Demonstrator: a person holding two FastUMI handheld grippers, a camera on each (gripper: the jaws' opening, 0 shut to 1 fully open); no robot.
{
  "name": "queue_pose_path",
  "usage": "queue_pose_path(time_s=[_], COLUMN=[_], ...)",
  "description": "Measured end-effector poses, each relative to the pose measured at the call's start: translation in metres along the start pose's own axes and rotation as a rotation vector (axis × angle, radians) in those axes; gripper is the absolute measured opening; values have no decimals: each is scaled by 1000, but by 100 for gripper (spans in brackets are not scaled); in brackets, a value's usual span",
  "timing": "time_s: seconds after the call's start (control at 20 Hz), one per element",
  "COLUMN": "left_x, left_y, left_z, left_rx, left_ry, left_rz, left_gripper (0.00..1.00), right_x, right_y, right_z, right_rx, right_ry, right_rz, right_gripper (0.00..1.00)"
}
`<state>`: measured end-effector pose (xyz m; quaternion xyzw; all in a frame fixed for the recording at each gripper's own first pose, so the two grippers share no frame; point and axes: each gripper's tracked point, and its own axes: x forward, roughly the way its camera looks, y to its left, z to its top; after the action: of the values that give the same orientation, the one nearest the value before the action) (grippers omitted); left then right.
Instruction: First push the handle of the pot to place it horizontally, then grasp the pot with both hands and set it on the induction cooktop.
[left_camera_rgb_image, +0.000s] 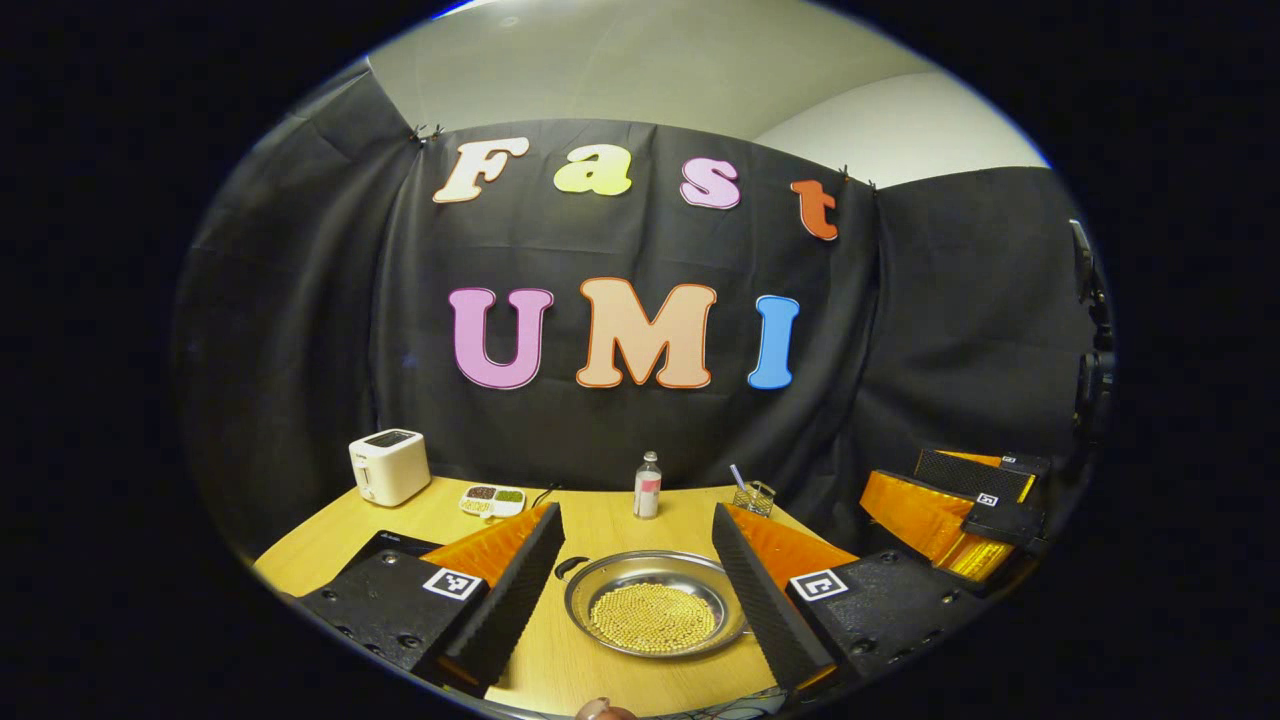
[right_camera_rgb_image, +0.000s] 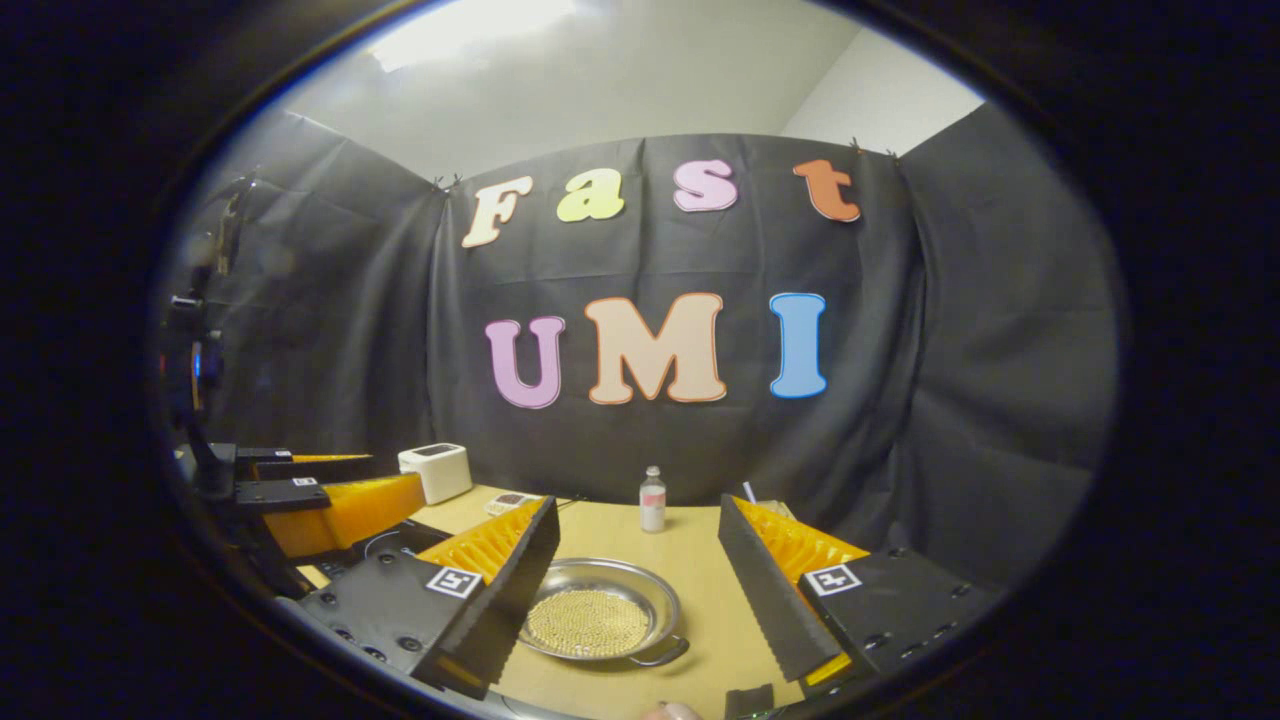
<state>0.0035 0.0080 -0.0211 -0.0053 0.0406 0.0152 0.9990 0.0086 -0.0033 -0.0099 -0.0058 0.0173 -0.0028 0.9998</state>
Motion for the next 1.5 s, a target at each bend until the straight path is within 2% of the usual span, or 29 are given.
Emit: queue_pose_path(time_s=[0.1, 0.15, 0.2, 0.35, 0.4, 0.5, 0.55, 0.65, 0.7, 0.95, 1.0, 1.15, 1.25, 1.35, 1.5], left_x=[0, 1, 0, -1, -1, -1, 0, 0, 0, 1, 1, 2, 3, 4, 6], left_y=[1, 0, 1, 4, 5, 7, 7, 8, 7, 7, 7, 8, 8, 10, 12], left_z=[-2, -2, -2, -3, -3, -4, -5, -7, -7, -9, -9, -9, -11, -11, -12], left_rx=[4, 4, 4, 4, 3, 2, 0, -4, -5, -1, -1, -1, -3, -3, -3], left_ry=[7, 8, 8, 8, 10, 14, 15, 20, 21, 28, 30, 31, 34, 34, 39], left_rz=[-2, -6, -6, -1, 0, 5, 5, 8, 8, 9, 8, 8, 3, -2, -15], left_gripper=[96, 93, 96, 96, 92, 92, 96, 93, 96, 96, 96, 96, 96, 96, 96], right_x=[0, 0, 0, 1, 1, -1, -2, -3, -3, -3, -3, 0, 0, -2, -3], right_y=[3, 3, 4, 8, 9, 10, 11, 10, 9, 5, 3, 4, 3, 3, 5], right_z=[-1, -2, -1, -5, -7, -9, -9, -10, -11, -16, -16, -26, -33, -33, -33], right_rx=[7, 9, 8, -1, -4, -9, -10, -10, -10, -2, -3, 2, 5, 8, 2], right_ry=[3, 3, 3, 16, 22, 31, 33, 38, 41, 58, 63, 95, 125, 128, 128], right_rz=[4, 5, 5, 9, 12, 14, 14, 16, 13, 7, 2, 7, 2, -5, -19], right_gripper=[99, 99, 99, 99, 99, 99, 99, 99, 99, 98, 94, 57, 53, 23, 25])
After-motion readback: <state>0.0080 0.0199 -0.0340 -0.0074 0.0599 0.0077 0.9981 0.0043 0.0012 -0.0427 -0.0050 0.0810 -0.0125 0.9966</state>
